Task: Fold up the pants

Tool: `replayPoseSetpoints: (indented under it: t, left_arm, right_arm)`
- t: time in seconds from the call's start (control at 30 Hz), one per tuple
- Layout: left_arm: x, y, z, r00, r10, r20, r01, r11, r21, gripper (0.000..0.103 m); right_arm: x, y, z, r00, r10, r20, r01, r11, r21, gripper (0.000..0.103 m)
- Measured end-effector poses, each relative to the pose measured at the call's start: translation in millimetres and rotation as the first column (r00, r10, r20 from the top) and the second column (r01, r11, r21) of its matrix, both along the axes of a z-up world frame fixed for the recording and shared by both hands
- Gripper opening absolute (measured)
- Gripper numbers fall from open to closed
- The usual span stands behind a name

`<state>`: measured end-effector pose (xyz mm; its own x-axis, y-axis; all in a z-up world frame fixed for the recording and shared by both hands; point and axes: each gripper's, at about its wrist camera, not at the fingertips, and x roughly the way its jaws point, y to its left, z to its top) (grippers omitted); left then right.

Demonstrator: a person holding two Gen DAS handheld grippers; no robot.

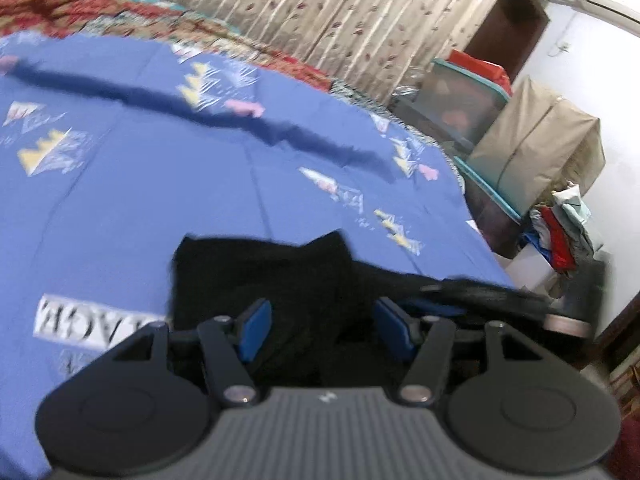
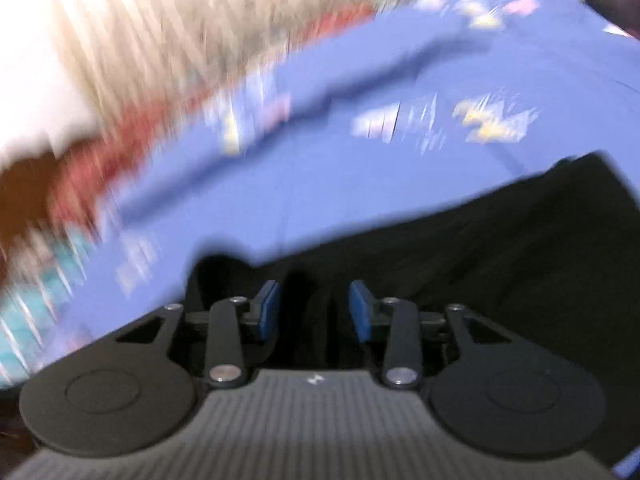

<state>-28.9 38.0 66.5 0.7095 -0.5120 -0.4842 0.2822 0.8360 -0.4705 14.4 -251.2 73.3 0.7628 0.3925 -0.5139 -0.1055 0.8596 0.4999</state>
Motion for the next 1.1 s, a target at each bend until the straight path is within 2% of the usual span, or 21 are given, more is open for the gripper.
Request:
replayPoseSetpoints:
  t: [0.13, 0.2, 0.27, 0.37, 0.43, 0.53, 0.63, 0.67, 0.7, 0.73, 0.77, 0.83, 0.93, 1.03, 1.1]
  left_arm:
    - [34, -20, 2, 1.0, -0.013, 0.012, 0.013, 1.0, -0.003, 0.058]
    - [57, -36, -3, 0.999, -0.044, -0.02, 0.044, 0.999, -0.016, 0.056]
    - [73, -53, -14, 0.996, -0.071, -0.063, 0.071, 0.997, 0.006, 0.055]
    - [89, -82, -42, 0.988, -0.073, -0.138, 0.089, 0.989, 0.115, 0.054]
    - [93, -101, -57, 0.987, -0.068, -0.148, 0.101, 0.969, 0.227, 0.055]
    - [92, -123, -61, 0.991, -0.074, -0.116, 0.11, 0.93, 0.351, 0.064]
    - [88, -133, -51, 0.99, -0.068, -0.127, 0.115, 0.905, 0.411, 0.066]
    - [84, -131, -43, 0.989, -0.061, -0.138, 0.112, 0.909, 0.401, 0.066]
    - [78, -124, -30, 0.987, -0.065, -0.145, 0.112, 0.929, 0.352, 0.066]
    - [71, -116, -18, 0.987, -0.079, -0.138, 0.116, 0.951, 0.285, 0.066]
    - [63, -107, -6, 0.989, -0.087, -0.118, 0.112, 0.969, 0.22, 0.069]
    - [48, -93, 23, 0.995, -0.068, -0.073, 0.077, 0.988, 0.131, 0.072]
    - [43, -87, 59, 0.994, -0.102, -0.041, 0.103, 0.994, 0.024, 0.08]
    - [48, -99, 82, 0.978, -0.203, -0.046, 0.202, 0.979, -0.023, 0.097]
    - [56, -112, 90, 0.961, -0.27, -0.06, 0.269, 0.963, -0.017, 0.103]
  right_arm:
    - [-32, -67, 17, 0.985, -0.139, 0.106, 0.137, 0.99, 0.021, 0.046]
    - [-42, -100, 10, 0.965, -0.244, 0.095, 0.245, 0.969, 0.005, 0.052]
    - [-50, -130, -5, 0.94, -0.338, 0.036, 0.338, 0.941, 0.012, 0.056]
    - [-69, -166, -28, 0.901, -0.43, -0.05, 0.433, 0.899, 0.062, 0.063]
    - [-74, -172, -37, 0.885, -0.461, -0.073, 0.465, 0.882, 0.071, 0.067]
    - [-68, -165, -48, 0.886, -0.455, -0.093, 0.461, 0.885, 0.069, 0.067]
    - [-60, -157, -53, 0.906, -0.405, -0.125, 0.416, 0.905, 0.084, 0.068]
    - [-61, -154, -53, 0.912, -0.388, -0.13, 0.399, 0.914, 0.071, 0.065]
    - [-60, -144, -51, 0.921, -0.368, -0.126, 0.376, 0.925, 0.051, 0.057]
    - [-58, -138, -49, 0.935, -0.33, -0.131, 0.338, 0.941, 0.038, 0.022]
    - [-60, -131, -47, 0.941, -0.307, -0.144, 0.315, 0.948, 0.037, 0.015]
    - [-64, -124, -35, 0.951, -0.287, -0.118, 0.295, 0.954, 0.06, 0.014]
    - [-68, -107, -1, 0.975, -0.221, -0.02, 0.222, 0.968, 0.12, 0.013]
    - [-68, -71, 28, 0.99, -0.115, 0.079, 0.107, 0.99, 0.095, 0.013]
    - [-69, -41, 40, 0.991, -0.043, 0.124, 0.038, 0.998, 0.048, 0.013]
